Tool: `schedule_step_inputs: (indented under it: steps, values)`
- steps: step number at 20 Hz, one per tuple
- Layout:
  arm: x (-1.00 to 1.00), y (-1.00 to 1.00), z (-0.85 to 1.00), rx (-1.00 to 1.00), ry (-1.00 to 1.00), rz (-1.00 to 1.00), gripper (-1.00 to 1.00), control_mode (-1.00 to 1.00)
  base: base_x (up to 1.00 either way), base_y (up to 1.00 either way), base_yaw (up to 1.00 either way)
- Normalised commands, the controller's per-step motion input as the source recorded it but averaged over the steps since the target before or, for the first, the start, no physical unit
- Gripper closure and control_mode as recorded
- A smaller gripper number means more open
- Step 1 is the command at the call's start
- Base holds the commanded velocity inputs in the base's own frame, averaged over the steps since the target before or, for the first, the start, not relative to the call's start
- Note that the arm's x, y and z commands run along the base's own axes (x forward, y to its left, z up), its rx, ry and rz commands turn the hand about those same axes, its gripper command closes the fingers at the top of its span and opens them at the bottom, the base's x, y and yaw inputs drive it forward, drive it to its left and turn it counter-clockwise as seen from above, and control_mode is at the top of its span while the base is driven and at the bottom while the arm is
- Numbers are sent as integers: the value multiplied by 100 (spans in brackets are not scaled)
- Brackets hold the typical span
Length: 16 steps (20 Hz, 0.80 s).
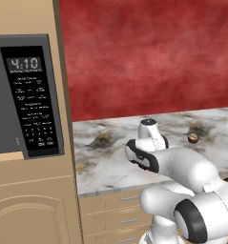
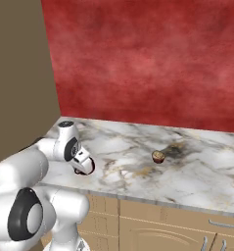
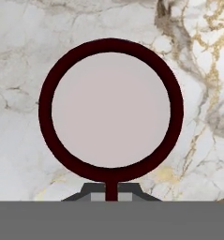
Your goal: Pick the mug from the counter and place it inside the microwave. Then close the microwave.
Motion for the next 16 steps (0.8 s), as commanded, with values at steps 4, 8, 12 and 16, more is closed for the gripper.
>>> schedule_step_inputs:
  steps: [4, 8, 12, 16]
  values:
    - [-24, -8, 64, 1, -1, 33, 100, -100, 0, 0, 0]
    - [-1, -9, 62, 2, 0, 35, 100, -100, 0, 0, 0]
    - [-1, 0, 66, 0, 5, 26, 100, -100, 0, 0, 0]
    - [-39, 0, 45, 0, 4, 10, 100, -100, 0, 0, 0]
